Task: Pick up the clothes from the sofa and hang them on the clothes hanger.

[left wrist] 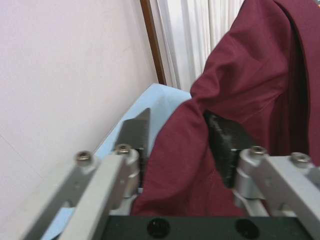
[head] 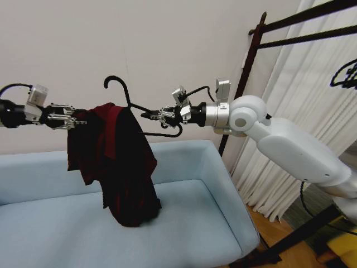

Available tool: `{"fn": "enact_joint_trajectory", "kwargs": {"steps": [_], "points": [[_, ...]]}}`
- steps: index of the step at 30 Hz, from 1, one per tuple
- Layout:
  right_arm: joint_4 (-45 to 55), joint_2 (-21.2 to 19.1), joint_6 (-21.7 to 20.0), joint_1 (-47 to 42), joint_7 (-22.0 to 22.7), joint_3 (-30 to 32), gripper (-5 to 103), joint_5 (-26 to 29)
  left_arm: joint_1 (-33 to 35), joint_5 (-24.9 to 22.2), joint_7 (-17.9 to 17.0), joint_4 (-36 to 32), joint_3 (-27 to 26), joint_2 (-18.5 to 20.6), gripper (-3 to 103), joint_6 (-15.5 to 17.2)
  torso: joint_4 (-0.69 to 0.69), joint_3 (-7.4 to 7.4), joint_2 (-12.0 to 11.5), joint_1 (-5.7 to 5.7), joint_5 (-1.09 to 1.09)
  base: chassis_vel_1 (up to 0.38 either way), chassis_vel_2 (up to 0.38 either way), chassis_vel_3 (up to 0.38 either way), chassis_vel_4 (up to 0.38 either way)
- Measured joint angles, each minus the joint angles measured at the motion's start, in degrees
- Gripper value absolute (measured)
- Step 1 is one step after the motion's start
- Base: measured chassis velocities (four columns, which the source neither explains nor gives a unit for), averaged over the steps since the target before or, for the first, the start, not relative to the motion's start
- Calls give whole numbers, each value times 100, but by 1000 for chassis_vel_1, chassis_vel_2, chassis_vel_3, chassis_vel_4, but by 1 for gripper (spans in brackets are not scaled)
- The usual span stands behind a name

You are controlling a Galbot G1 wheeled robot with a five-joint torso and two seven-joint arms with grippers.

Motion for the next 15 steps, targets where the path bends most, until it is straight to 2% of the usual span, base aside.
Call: {"fn": "enact_joint_trajectory", "kwargs": {"steps": [1, 4, 7, 9, 15], "points": [[6, 6, 0, 12, 21, -6, 2, 7, -4, -1, 3, -6, -5, -8, 28, 0, 0, 0, 0, 0, 0, 0, 0, 0, 0], [9, 13, 0, 40, 55, -14, 2, 27, -8, -4, 20, -28, -9, -23, 23, 0, 0, 0, 0, 0, 0, 0, 0, 0, 0], [16, 2, 0, 68, 81, -30, 2, 51, -12, -10, 31, -33, -14, -46, 7, -5, 0, 0, 0, 0, 0, 0, 0, 0, 0], [30, -14, 1, 74, 89, -41, 2, 59, -14, -15, 34, -35, -15, -72, 3, -11, 0, 0, 0, 0, 0, 0, 0, 0, 0], [59, -58, 6, 74, 100, -68, 2, 64, -19, -16, 51, -37, -17, -133, 3, -24, 0, 0, 0, 0, 0, 0, 0, 0, 0]]}}
